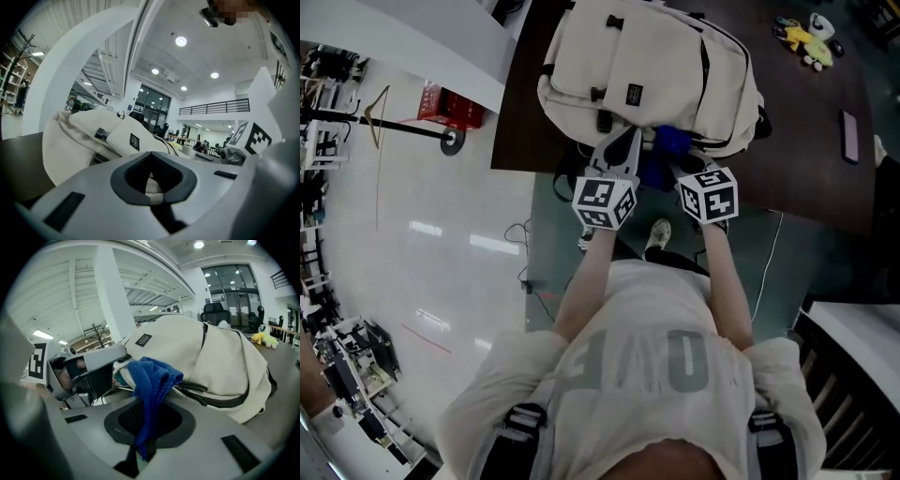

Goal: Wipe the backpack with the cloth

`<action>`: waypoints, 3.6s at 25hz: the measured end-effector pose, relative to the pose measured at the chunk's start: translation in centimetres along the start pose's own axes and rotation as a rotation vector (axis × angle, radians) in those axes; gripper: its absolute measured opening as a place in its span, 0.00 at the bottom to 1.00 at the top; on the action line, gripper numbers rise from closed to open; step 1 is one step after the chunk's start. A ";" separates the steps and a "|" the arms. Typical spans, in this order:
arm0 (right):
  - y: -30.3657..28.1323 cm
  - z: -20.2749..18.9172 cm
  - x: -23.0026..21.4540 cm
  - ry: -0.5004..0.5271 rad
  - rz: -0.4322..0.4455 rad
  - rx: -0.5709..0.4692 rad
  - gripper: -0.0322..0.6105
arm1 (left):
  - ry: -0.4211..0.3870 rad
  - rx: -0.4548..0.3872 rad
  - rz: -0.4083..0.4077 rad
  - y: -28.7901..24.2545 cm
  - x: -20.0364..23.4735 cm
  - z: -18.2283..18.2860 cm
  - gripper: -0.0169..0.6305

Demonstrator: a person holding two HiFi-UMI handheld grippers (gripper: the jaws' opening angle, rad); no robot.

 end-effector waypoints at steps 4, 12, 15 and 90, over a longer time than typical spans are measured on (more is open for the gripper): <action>1.5 -0.9 -2.2 0.004 -0.076 0.041 0.12 | 0.000 0.001 0.002 -0.4 -0.5 -0.3 0.03; 4.2 -2.0 -6.3 -0.018 -0.181 0.056 0.12 | 0.011 0.015 -0.025 -1.4 -1.8 -1.2 0.03; 5.0 -2.2 -7.6 -0.032 -0.218 0.052 0.11 | 0.010 0.017 -0.047 -2.0 -2.6 -1.4 0.03; 5.4 4.7 -18.5 0.625 0.059 0.183 0.11 | 0.157 -0.059 -0.203 -19.5 -8.9 -2.6 0.03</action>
Point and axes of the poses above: the fingertips, and each gripper's own axes: y backward along the fingers, x to its left, z out of its top, the point moved 5 cm from there along y, backward along the fingers, and after that the axes turned 13 degrees about -x, right-handed, at the moved point
